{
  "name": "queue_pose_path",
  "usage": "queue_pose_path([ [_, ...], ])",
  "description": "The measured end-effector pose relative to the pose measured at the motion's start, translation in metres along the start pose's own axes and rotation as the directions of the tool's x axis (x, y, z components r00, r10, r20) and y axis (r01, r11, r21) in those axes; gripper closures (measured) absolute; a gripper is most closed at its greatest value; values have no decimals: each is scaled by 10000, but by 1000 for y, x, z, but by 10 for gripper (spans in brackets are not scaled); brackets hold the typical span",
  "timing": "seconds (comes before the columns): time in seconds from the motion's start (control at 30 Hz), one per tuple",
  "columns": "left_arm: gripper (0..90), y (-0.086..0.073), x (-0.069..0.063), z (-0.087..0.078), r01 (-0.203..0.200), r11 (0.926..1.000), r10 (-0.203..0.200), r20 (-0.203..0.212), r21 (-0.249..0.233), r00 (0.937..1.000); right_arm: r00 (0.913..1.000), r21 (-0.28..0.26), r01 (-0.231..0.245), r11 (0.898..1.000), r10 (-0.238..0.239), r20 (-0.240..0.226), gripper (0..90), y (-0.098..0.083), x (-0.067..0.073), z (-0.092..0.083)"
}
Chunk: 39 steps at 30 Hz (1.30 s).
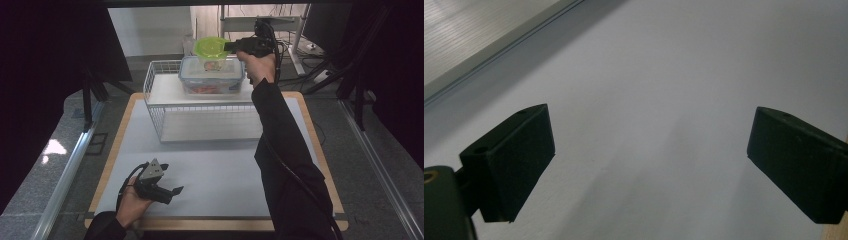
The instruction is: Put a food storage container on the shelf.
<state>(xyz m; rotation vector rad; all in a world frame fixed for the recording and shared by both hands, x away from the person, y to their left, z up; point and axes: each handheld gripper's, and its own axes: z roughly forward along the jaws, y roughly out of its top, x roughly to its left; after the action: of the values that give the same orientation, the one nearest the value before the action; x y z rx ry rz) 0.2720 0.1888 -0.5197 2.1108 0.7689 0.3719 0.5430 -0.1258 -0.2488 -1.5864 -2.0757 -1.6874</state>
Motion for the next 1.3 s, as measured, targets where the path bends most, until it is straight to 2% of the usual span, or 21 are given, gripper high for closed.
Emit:
queue_pose_path([
  [0.13,51,0,0,0,-18,10000,18,-5,1,10000,9998,-36,186,9998,-185,57,610,-1,1,1],
  [0.23,51,0,0,-1,-24,10000,24,-5,-1,10000,9988,-134,493,9987,-493,38,520,-1,2,0],
  [0.37,51,0,0,0,-30,10000,30,-18,8,10000,9940,-215,1091,9938,-1093,-78,344,-2,2,-2],
  [0.43,51,0,0,0,-31,10000,31,-16,9,10000,9931,-303,1170,9927,-1174,-88,317,-3,3,-3],
  [0.53,51,0,0,0,-36,10000,36,-27,8,10000,9892,-128,1464,9891,-1463,126,230,-3,4,-5],
  [0.57,51,0,0,0,-36,10000,36,-24,7,10000,9849,-148,1716,9851,-1711,268,189,-4,5,-7],
  [0.67,51,0,0,0,-40,10000,40,-32,9,10000,9807,-197,1946,9807,-1942,208,164,-6,5,-10],
  [0.7,51,0,0,0,-65,10000,65,-40,6,10000,9761,-150,2170,9760,-2168,140,141,-8,4,-13],
  [0.73,51,0,0,0,-63,10000,63,-45,3,10000,9761,-150,2170,9760,-2168,140,141,-8,4,-13],
  [0.77,51,0,0,0,-58,10000,58,-47,0,10000,9709,-88,2392,9709,-2391,133,128,-12,3,-16],
  [0.83,51,0,0,0,-53,10000,53,-46,-8,10000,9676,-56,2521,9677,-2520,149,120,-14,2,-17],
  [0.93,51,0,0,-1,-43,10000,43,-42,-25,10000,9562,-137,2926,9562,-2924,125,104,-21,0,-23],
  [0.97,51,0,0,-1,-39,10000,39,-53,-17,10000,9442,-143,3290,9442,-3287,210,96,-27,0,-27],
  [1.0,51,0,0,-1,-39,10000,39,-53,-17,10000,9442,-143,3290,9442,-3287,210,96,-27,0,-27],
  [1.03,51,0,0,0,-36,10000,36,-55,-19,10000,9328,-142,3598,9329,-3593,294,91,-32,0,-31],
  [1.07,51,0,0,0,-36,10000,36,-55,-19,10000,9328,-142,3598,9329,-3593,294,91,-32,0,-31],
  [1.17,50,0,0,0,-38,10000,37,-55,-36,10000,9156,-89,4014,9159,-4009,321,79,-42,0,-36],
  [1.2,51,0,0,0,-38,10000,38,-45,-46,10000,9070,-94,4207,9072,-4203,263,76,-49,0,-40],
  [1.27,50,0,0,0,-37,10000,36,-51,-52,10000,9051,-91,4249,9052,-4246,235,72,-51,0,-40],
  [1.3,51,0,0,0,-33,10000,32,-55,-60,10000,9011,-90,4334,9012,-4332,208,68,-54,0,-42],
])
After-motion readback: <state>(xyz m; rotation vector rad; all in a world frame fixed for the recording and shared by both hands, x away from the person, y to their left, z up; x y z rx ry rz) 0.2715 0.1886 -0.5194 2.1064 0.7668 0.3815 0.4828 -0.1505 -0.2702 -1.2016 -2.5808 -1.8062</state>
